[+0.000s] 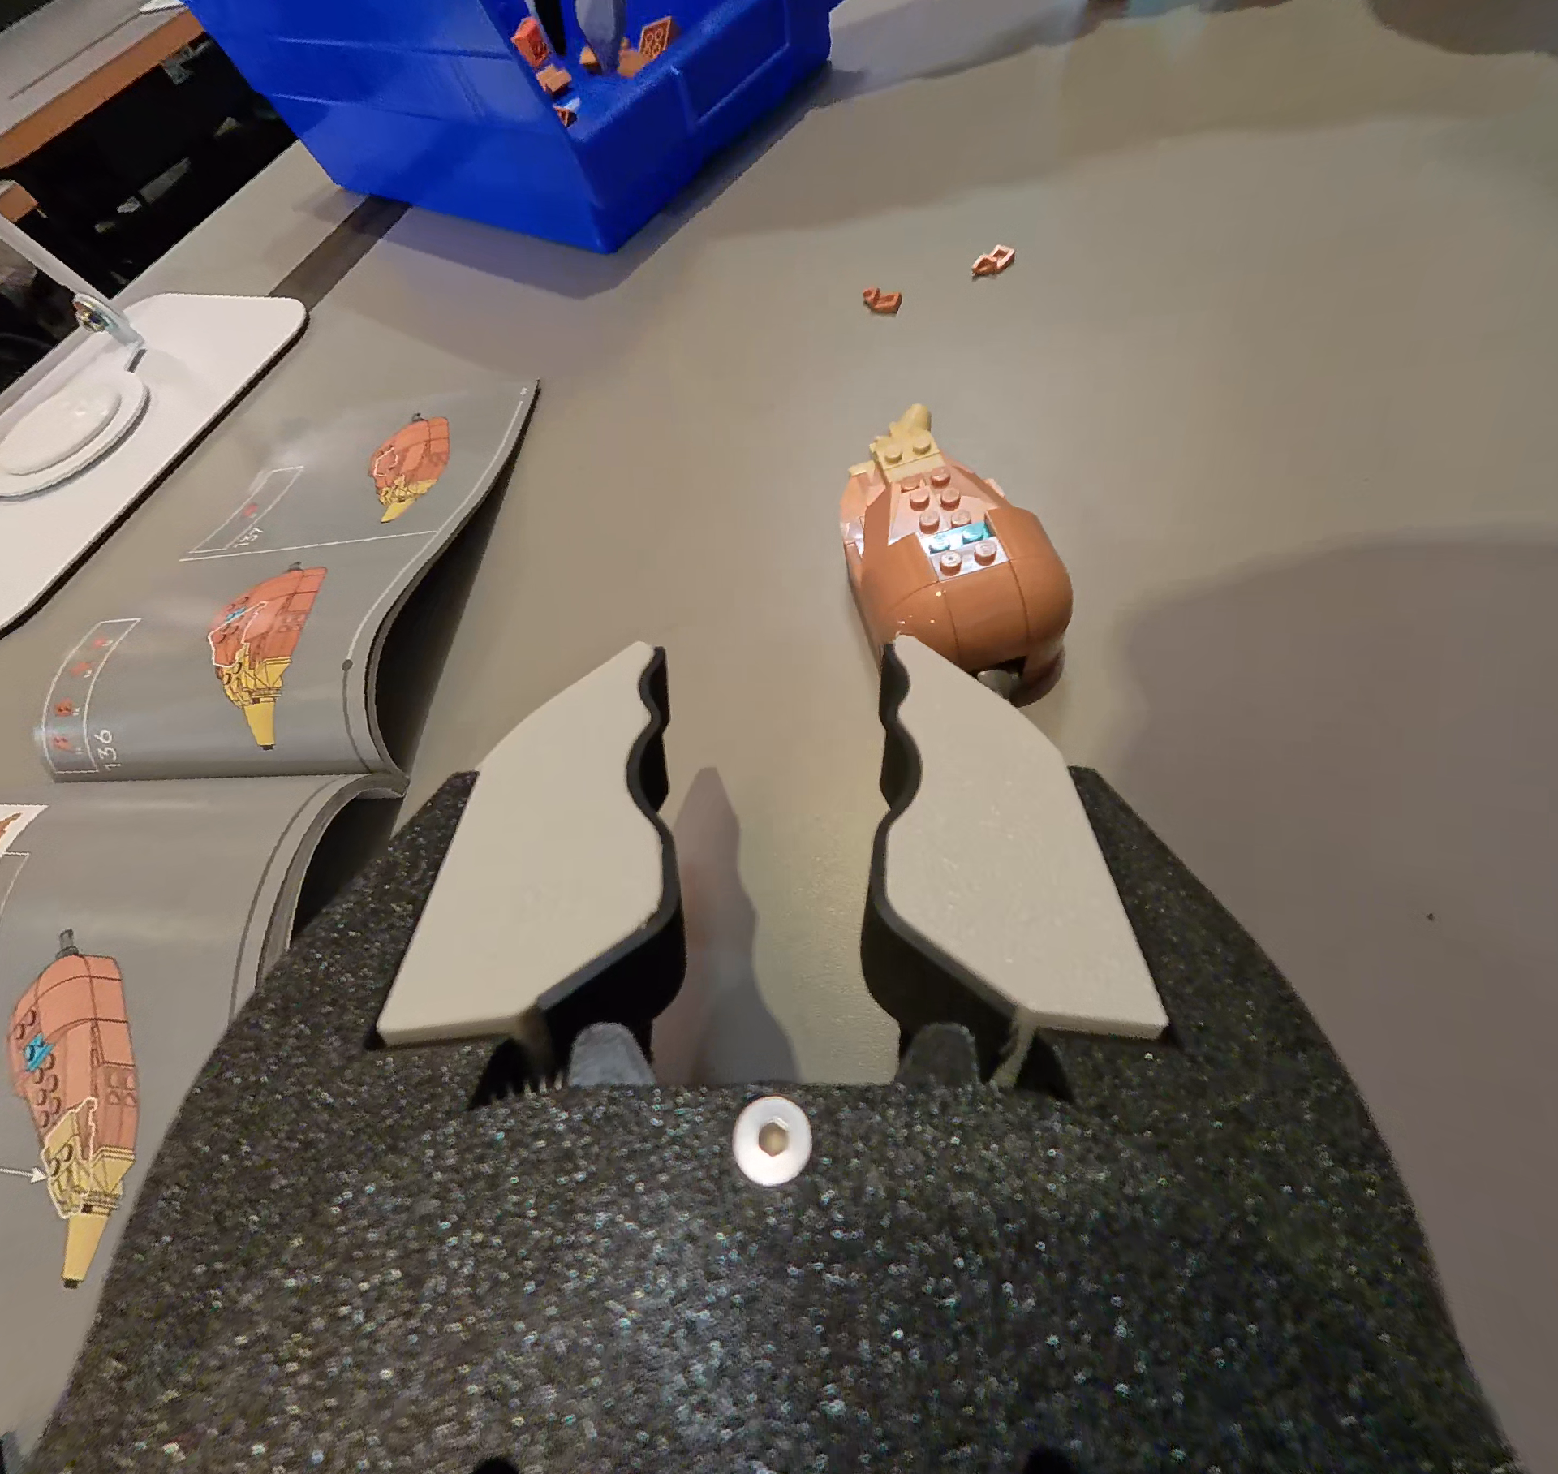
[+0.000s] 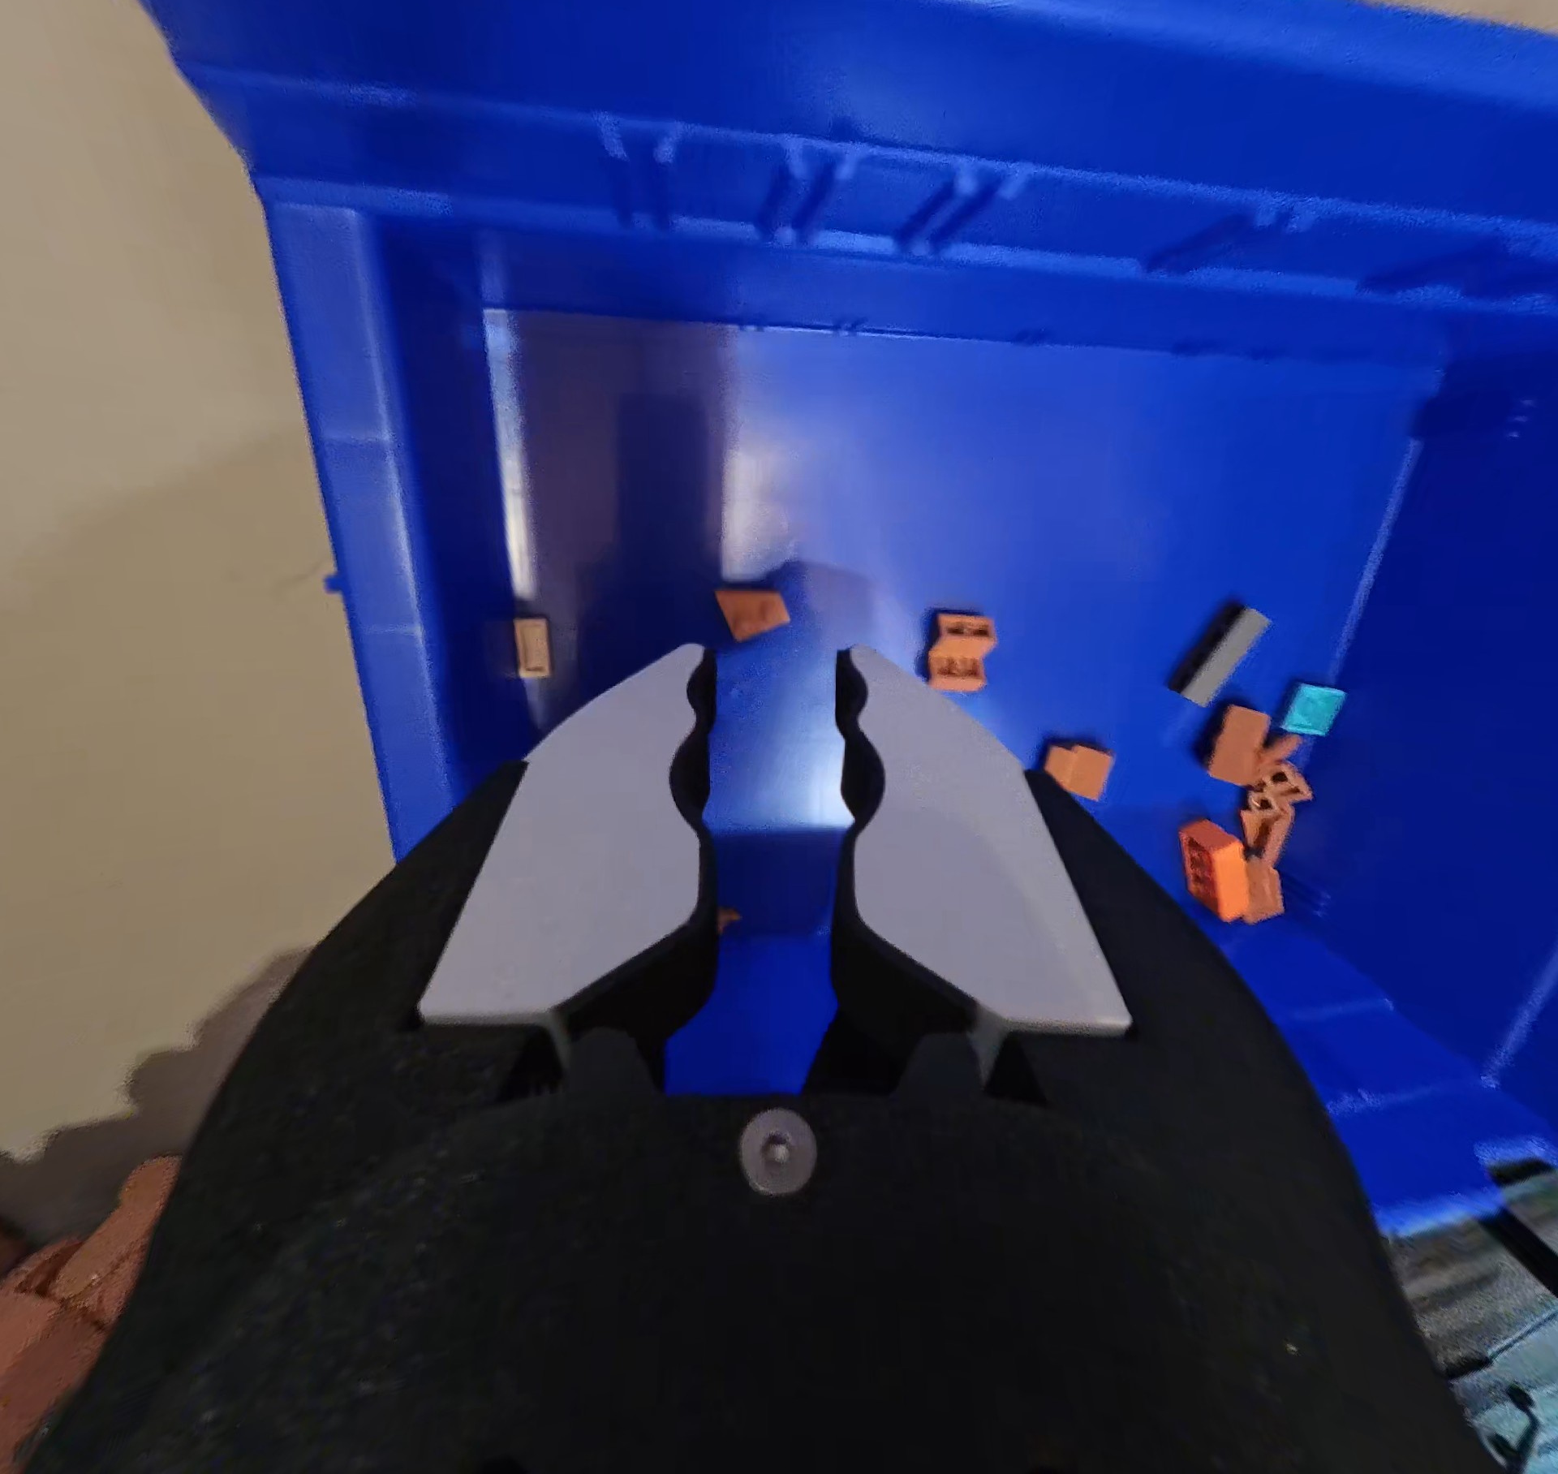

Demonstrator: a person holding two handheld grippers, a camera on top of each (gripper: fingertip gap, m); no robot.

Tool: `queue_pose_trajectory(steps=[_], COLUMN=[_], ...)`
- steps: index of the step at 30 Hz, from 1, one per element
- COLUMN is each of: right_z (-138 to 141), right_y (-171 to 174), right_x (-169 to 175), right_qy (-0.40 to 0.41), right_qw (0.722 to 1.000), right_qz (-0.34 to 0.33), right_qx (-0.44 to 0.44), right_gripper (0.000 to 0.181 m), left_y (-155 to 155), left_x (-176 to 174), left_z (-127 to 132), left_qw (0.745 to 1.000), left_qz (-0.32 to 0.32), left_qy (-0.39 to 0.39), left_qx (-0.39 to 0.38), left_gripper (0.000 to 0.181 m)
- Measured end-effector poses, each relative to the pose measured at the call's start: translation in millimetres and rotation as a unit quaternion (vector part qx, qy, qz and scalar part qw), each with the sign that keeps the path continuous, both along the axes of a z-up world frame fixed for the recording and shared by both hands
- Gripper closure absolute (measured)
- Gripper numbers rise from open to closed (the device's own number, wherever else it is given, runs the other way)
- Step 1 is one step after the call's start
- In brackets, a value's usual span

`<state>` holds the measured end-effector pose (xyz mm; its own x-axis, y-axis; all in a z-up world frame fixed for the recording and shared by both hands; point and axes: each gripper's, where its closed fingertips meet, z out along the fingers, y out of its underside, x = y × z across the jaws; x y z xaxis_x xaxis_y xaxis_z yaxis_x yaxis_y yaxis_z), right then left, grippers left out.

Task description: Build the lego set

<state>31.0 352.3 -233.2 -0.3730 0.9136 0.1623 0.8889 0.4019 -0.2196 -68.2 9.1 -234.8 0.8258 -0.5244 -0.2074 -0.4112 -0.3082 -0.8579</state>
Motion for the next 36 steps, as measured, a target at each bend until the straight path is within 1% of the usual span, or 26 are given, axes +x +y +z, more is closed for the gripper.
queue_pose_trajectory(steps=[3, 6, 8, 10, 12, 15, 21, 23, 25, 29, 33, 36], right_z=[28, 55, 66, 70, 67, 56, 33, 27, 20, 6, -10, -21], right_y=[24, 58, 76, 89, 96, 103, 100, 102, 108, 117, 117, 120], right_x=[4, 19, 30, 39, 45, 49, 40, 38, 39, 41, 48, 53], right_qy=[0.029, 0.045, 0.047, 0.045, 0.037, 0.015, -0.034, -0.066, -0.113, -0.214, -0.296, -0.329], right_qw=[0.999, 0.996, 0.994, 0.993, 0.993, 0.994, 0.993, 0.990, 0.982, 0.957, 0.936, 0.925], right_qz=[-0.023, -0.046, -0.054, -0.060, -0.060, -0.048, -0.004, 0.015, 0.035, 0.075, 0.098, 0.105], right_qx=[0.020, 0.059, 0.078, 0.087, 0.090, 0.101, 0.111, 0.127, 0.150, 0.182, 0.163, 0.156], right_gripper=[0.150, 0.149, 0.149, 0.150, 0.149, 0.149, 0.150, 0.150, 0.149, 0.149, 0.150, 0.150], left_y=[0, 0, 0, 1, 2, 3, 4, 3, 3, 2, 2, 1], left_x=[0, 0, 0, -1, -3, -5, -6, -6, -5, -3, -3, -2], left_z=[0, 0, 0, 1, 1, 2, 3, 3, 2, 1, 1, 0], left_qw=[1.000, 1.000, 1.000, 1.000, 1.000, 1.000, 1.000, 1.000, 1.000, 1.000, 1.000, 1.000], left_qz=[-0.001, 0.000, 0.001, 0.002, 0.005, 0.008, 0.011, 0.010, 0.008, 0.004, 0.002, 0.000], left_qy=[0.000, 0.000, -0.001, -0.002, 0.000, -0.002, -0.012, -0.010, -0.007, 0.001, 0.007, 0.011], left_qx=[0.001, 0.002, 0.001, 0.002, 0.005, 0.007, 0.006, 0.005, 0.005, 0.007, 0.008, 0.008], left_gripper=[0.133, 0.133, 0.133, 0.133, 0.133, 0.133, 0.134, 0.134, 0.134, 0.134, 0.134, 0.134])
